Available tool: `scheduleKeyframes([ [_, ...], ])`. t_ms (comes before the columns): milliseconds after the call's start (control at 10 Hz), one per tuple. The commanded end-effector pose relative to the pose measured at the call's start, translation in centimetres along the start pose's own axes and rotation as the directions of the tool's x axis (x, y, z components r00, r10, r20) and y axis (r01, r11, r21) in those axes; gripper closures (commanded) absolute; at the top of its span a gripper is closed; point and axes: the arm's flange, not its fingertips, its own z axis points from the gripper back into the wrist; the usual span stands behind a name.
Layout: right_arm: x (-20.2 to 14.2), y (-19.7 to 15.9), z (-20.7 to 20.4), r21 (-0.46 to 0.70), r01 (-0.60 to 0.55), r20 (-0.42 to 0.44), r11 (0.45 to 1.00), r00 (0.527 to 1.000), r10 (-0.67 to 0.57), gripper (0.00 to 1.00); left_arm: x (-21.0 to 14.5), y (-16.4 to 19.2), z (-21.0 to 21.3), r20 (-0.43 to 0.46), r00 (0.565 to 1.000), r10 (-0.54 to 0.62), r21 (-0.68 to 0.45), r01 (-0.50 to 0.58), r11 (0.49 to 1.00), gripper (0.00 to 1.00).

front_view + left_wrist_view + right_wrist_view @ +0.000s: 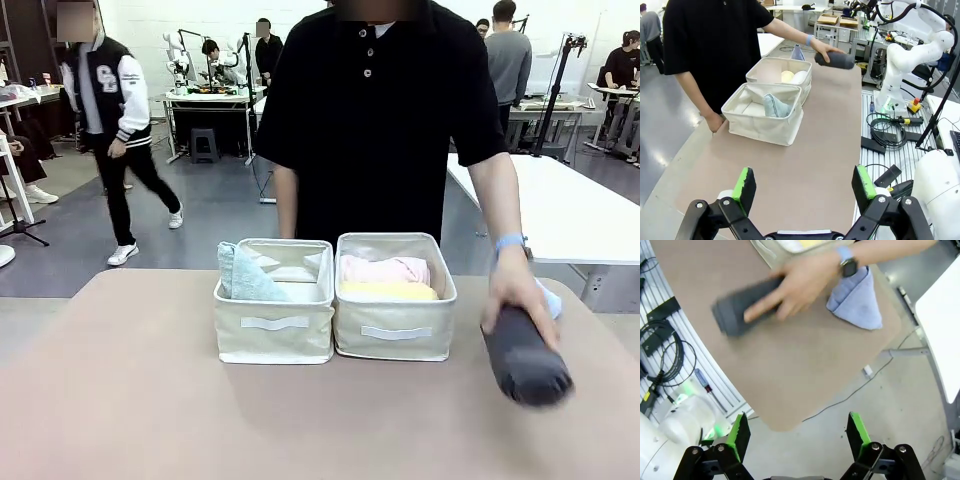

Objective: Sort the towels based on their folding style.
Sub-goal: Pick up another triangle-folded towel from the table and place it in the left Fabric basket.

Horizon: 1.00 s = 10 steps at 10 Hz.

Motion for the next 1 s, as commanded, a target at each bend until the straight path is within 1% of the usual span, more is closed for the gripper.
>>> scheduleKeyframes([
  [0, -0.2, -0.6, 0.0, -0.014, 0.027, -0.017, 1.000, 0.999, -0.027, 0.00, 0.0, 0.0, 0.2, 0.020, 1.000, -0.019, 0.001, 0.019, 1.000, 0.00],
  [200, 0.8, -1.5, -0.9, 0.011, 0.027, -0.027, 1.000, 0.999, -0.026, 0.00, 0.0, 0.0, 0.2, 0.020, 1.000, -0.019, 0.001, 0.019, 1.000, 0.00],
  [300, 3.0, -2.9, -2.5, 0.076, 0.003, -0.008, 0.997, 1.000, -0.002, 0.00, 0.0, 0.0, 0.2, 0.020, 1.000, -0.019, 0.001, 0.019, 1.000, 0.00],
  [400, 5.2, -4.6, -4.7, 0.085, -0.024, -0.013, 0.996, 1.000, 0.025, 0.00, 0.0, 0.0, 0.2, 0.020, 1.000, -0.019, 0.001, 0.019, 1.000, 0.00],
  [500, 7.5, -5.6, -7.8, 0.094, -0.081, -0.031, 0.992, 0.996, 0.084, 0.00, 0.0, 0.0, 0.2, 0.020, 1.000, -0.019, 0.001, 0.019, 1.000, 0.00],
  [600, 9.0, -6.0, -10.1, 0.090, -0.099, -0.041, 0.991, 0.994, 0.103, 0.00, 0.0, 0.0, 0.2, 0.020, 1.000, -0.019, 0.001, 0.019, 1.000, 0.00],
  [700, 10.0, -6.2, -12.6, 0.087, -0.119, -0.037, 0.989, 0.992, 0.123, 0.00, 0.0, 0.0, 0.2, 0.020, 1.000, -0.019, 0.001, 0.019, 1.000, 0.00],
  [800, 10.4, -6.6, -14.4, 0.088, -0.112, -0.035, 0.990, 0.993, 0.116, 0.00, 0.0, 0.0, 0.2, 0.020, 1.000, -0.019, 0.001, 0.019, 1.000, 0.00],
  [900, 10.4, -6.9, -15.4, 0.105, -0.090, 0.004, 0.990, 0.996, 0.090, 0.00, 0.0, 0.0, 0.2, 0.020, 1.000, -0.019, 0.001, 0.019, 1.000, 0.00],
])
